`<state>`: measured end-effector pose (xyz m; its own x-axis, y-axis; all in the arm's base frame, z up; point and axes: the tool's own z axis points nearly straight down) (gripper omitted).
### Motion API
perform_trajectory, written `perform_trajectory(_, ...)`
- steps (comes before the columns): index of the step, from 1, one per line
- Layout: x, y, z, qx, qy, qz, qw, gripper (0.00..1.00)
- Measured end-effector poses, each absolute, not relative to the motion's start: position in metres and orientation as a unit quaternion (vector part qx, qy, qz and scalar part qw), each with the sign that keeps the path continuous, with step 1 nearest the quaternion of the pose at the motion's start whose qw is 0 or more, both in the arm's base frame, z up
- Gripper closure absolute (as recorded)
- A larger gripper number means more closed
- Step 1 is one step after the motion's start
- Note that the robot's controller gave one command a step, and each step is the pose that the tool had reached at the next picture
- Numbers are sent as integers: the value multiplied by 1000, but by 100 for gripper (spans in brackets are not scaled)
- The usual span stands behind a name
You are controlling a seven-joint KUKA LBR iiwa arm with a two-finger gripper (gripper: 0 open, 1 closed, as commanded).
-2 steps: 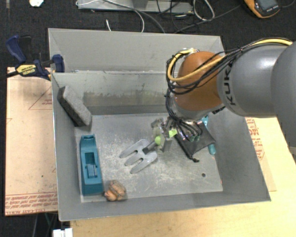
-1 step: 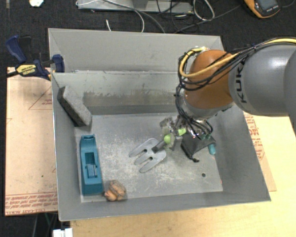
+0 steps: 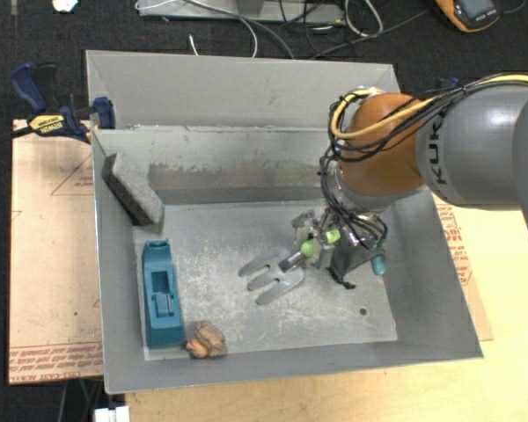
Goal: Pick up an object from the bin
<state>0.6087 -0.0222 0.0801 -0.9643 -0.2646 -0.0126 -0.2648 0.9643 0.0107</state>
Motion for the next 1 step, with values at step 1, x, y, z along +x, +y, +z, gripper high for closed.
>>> perform_trajectory(1,619,-23,127,-136,991,6,4,100)
